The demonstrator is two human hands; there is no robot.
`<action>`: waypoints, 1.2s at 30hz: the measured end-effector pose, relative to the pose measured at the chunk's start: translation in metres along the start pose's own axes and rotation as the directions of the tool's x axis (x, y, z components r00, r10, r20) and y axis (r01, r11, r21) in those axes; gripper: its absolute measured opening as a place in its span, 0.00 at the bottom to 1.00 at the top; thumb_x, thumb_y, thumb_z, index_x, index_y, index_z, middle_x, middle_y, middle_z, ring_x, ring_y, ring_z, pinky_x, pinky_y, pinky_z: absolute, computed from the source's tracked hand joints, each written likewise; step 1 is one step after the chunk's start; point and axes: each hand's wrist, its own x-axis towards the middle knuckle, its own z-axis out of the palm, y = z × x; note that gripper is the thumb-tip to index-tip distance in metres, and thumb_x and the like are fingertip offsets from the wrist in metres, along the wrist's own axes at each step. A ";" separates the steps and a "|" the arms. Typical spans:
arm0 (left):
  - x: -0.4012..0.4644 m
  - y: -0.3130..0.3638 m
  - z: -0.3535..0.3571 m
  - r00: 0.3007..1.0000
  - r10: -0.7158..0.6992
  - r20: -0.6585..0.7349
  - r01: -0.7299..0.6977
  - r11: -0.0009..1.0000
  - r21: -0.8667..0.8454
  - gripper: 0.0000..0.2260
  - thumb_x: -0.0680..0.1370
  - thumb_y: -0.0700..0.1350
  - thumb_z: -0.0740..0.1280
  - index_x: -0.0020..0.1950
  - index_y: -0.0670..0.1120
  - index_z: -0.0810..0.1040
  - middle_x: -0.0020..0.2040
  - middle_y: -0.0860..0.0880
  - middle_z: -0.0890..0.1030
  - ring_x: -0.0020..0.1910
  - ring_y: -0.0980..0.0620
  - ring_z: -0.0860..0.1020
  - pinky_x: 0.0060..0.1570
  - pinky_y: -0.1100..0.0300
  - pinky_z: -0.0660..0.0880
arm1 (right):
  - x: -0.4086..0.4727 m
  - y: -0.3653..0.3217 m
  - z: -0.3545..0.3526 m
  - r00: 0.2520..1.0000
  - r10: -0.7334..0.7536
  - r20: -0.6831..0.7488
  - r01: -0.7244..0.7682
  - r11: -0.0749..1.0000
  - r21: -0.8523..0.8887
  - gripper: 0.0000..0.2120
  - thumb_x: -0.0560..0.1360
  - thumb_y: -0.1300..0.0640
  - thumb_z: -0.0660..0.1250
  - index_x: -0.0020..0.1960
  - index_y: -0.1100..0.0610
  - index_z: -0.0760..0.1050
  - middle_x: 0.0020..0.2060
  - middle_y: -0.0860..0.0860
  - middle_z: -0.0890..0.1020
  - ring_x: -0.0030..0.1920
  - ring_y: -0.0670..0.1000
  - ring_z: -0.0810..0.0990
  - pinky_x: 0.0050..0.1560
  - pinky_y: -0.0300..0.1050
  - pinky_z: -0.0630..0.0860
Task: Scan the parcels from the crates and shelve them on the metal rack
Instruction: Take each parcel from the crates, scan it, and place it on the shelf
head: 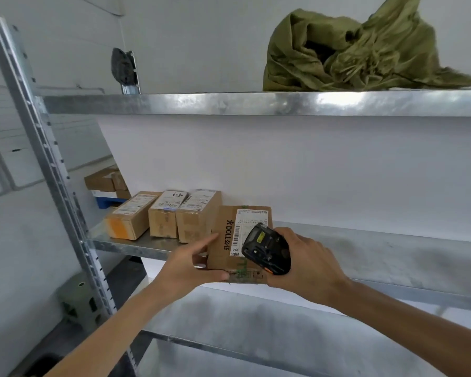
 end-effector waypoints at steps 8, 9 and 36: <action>0.050 -0.034 0.008 0.989 -0.058 0.133 0.054 0.998 0.031 0.40 0.66 0.48 0.83 0.75 0.56 0.71 0.60 0.66 0.79 0.54 0.65 0.81 0.50 0.66 0.80 | 0.031 0.017 0.026 0.991 0.107 0.083 -0.108 0.994 0.008 0.37 0.67 0.31 0.74 0.70 0.42 0.66 0.58 0.40 0.81 0.54 0.50 0.80 0.48 0.46 0.76; 0.054 -0.037 0.009 0.989 -0.060 0.138 0.053 0.997 0.051 0.38 0.67 0.48 0.83 0.74 0.56 0.72 0.59 0.66 0.79 0.54 0.65 0.81 0.49 0.68 0.79 | 0.033 0.018 0.030 0.989 0.114 0.094 -0.115 0.993 0.007 0.36 0.66 0.31 0.73 0.69 0.42 0.66 0.58 0.40 0.81 0.54 0.50 0.80 0.48 0.46 0.75; 0.110 -0.072 0.032 0.997 0.065 -0.045 -0.057 0.985 0.162 0.28 0.76 0.43 0.75 0.75 0.47 0.73 0.69 0.55 0.77 0.65 0.59 0.75 0.68 0.56 0.75 | 0.112 0.045 0.071 0.987 0.153 0.041 -0.154 0.988 0.024 0.35 0.67 0.36 0.73 0.70 0.45 0.67 0.60 0.43 0.81 0.55 0.53 0.81 0.52 0.50 0.79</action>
